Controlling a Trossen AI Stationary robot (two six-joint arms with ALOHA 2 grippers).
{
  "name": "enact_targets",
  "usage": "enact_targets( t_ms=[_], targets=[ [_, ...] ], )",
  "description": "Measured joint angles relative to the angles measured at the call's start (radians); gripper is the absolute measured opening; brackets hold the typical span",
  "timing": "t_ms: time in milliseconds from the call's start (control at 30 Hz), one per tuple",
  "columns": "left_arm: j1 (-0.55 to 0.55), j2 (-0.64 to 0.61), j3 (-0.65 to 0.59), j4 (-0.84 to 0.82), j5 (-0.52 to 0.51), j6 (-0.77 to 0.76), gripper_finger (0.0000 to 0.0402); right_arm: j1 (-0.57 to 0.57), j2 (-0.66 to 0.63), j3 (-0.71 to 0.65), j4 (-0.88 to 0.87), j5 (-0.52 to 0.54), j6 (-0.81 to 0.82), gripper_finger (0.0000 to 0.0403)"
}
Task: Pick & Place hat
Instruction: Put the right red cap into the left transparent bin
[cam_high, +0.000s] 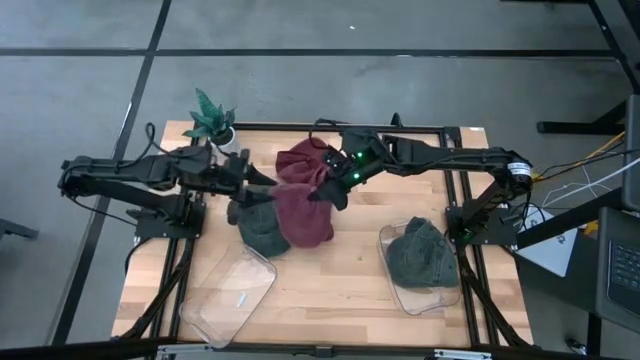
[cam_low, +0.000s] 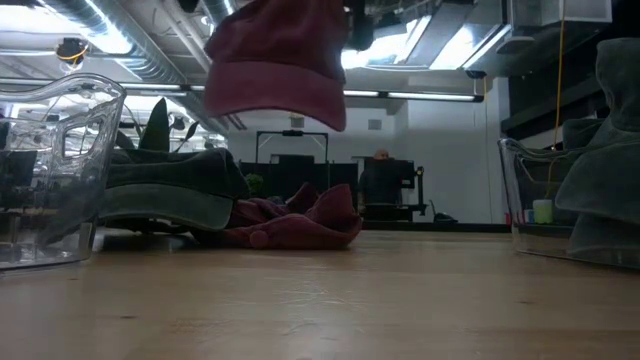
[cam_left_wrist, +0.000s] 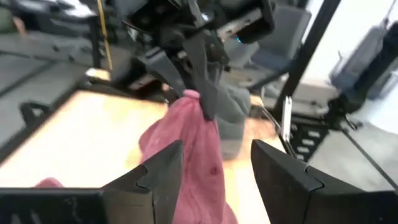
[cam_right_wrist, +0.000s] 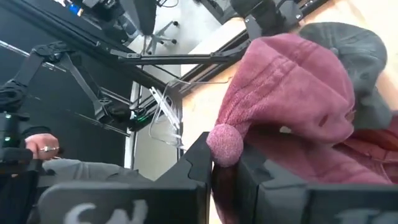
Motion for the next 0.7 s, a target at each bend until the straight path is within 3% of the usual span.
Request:
enact_targets(
  t_ms=[400,700],
  targets=[
    [-0.001,0.207,0.094,-0.044,0.074,-0.022,0.0185,0.014,0.036,0.0,0.078,-0.03,-0.112,0.0035],
    [-0.001,0.309,0.135,-0.043,0.074,-0.009,0.0185,0.014,0.038,0.0,0.077,-0.049,-0.151,0.0035]
  ],
)
